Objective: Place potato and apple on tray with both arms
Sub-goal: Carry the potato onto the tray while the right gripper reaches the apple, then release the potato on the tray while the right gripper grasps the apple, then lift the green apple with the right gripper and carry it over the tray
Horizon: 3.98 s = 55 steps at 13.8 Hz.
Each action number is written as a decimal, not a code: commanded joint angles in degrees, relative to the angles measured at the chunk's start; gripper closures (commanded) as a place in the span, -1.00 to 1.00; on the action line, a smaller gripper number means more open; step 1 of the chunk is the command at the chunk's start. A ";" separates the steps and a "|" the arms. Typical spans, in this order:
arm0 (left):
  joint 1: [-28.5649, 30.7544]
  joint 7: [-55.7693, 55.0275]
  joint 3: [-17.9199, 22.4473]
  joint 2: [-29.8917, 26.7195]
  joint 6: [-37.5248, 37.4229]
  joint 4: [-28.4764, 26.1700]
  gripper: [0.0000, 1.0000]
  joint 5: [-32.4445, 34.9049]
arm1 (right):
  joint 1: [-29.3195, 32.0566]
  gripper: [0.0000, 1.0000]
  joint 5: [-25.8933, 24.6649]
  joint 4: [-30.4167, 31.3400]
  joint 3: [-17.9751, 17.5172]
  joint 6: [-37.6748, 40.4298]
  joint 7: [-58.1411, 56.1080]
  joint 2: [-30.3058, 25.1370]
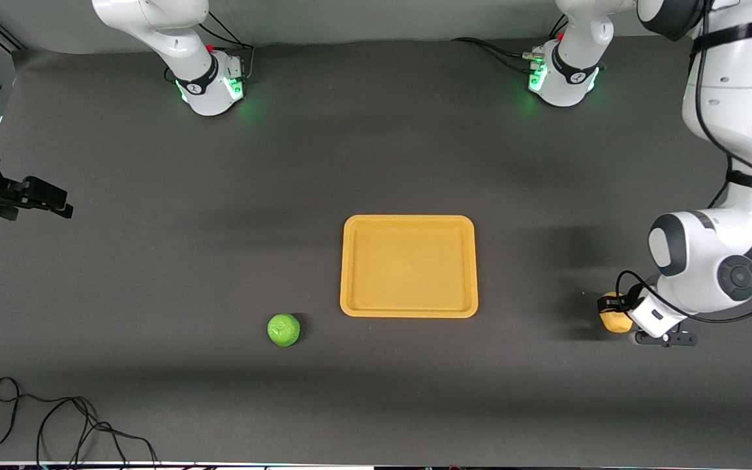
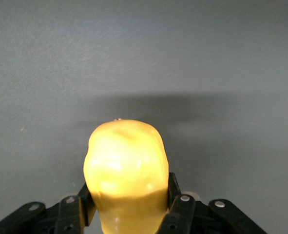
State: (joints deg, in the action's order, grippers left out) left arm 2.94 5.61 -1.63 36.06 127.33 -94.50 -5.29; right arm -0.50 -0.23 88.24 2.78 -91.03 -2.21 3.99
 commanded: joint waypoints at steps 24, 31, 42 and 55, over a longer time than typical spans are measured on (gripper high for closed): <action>-20.69 -22.13 -10.23 3.05 -2.61 1.60 -0.67 -0.34 | -22.09 -1.00 3.14 -20.66 -0.58 -6.51 24.01 23.69; -16.15 -21.17 -9.97 -5.45 -10.50 2.30 -0.99 -0.34 | -22.00 -1.00 2.78 -7.03 -0.50 -28.83 23.74 30.36; 4.77 -3.03 -9.79 -25.33 -35.39 5.82 -0.99 14.62 | -22.00 -1.00 2.43 -7.55 -0.41 -50.03 23.74 46.10; 10.06 8.25 -9.70 -29.63 -34.44 1.54 -0.99 4.85 | -22.09 -0.20 0.33 -12.92 -0.14 -23.97 22.95 30.49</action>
State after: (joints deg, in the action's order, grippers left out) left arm 12.28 9.23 -11.53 11.05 91.79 -87.70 0.22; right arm -22.18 1.69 73.71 2.81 -120.56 21.23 40.63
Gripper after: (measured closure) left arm 0.000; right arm 0.256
